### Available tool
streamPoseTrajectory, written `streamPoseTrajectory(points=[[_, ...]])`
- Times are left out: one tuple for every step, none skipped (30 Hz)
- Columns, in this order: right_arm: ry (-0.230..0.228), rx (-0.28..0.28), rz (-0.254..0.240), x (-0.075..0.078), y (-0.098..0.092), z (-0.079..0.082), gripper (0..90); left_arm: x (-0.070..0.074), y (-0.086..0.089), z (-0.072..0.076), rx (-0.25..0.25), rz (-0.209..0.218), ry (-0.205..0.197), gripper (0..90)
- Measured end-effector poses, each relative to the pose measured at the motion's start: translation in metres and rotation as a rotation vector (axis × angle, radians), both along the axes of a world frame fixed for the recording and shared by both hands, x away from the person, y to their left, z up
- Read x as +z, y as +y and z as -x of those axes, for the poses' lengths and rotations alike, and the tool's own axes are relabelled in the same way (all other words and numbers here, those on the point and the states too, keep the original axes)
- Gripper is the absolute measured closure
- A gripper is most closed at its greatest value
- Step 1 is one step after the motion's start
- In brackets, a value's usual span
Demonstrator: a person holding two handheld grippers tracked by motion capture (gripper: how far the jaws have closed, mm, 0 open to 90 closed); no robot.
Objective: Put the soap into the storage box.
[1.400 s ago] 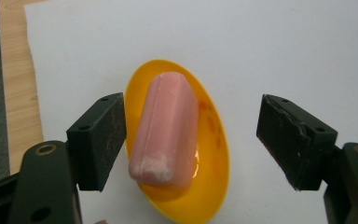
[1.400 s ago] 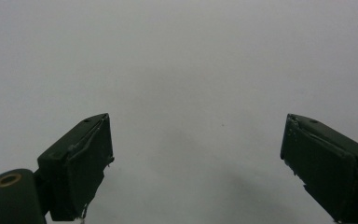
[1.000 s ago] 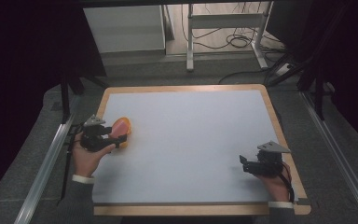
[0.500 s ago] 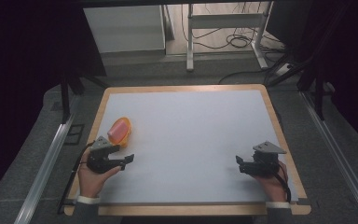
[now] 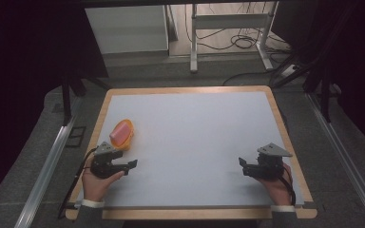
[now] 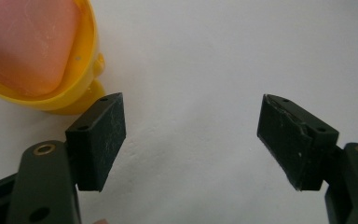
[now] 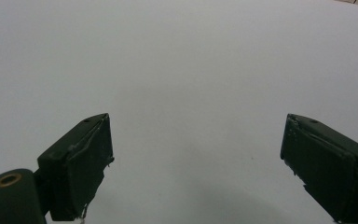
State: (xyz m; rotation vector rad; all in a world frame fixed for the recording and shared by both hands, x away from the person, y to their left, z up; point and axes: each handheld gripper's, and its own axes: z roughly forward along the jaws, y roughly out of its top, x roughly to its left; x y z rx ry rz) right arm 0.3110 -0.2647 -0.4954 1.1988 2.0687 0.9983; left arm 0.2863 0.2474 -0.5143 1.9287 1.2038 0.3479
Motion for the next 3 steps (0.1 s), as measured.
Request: streamPoseTrajectory(points=[[-0.001,0.001,-0.003,0.0002,0.0002,0.0001,8.7,-0.0005,-0.0001,-0.0005,-0.003,-0.003,0.002,24.3],[-0.001,0.001,-0.006,0.0003,0.0005,0.0001,8.7,-0.0008,0.0,-0.0009,-0.005,-0.009,0.006,24.2],[-0.004,0.005,-0.009,0.0,0.0015,0.0,8.8,-0.0012,0.0003,-0.0012,0.0,-0.014,0.007,24.2]])
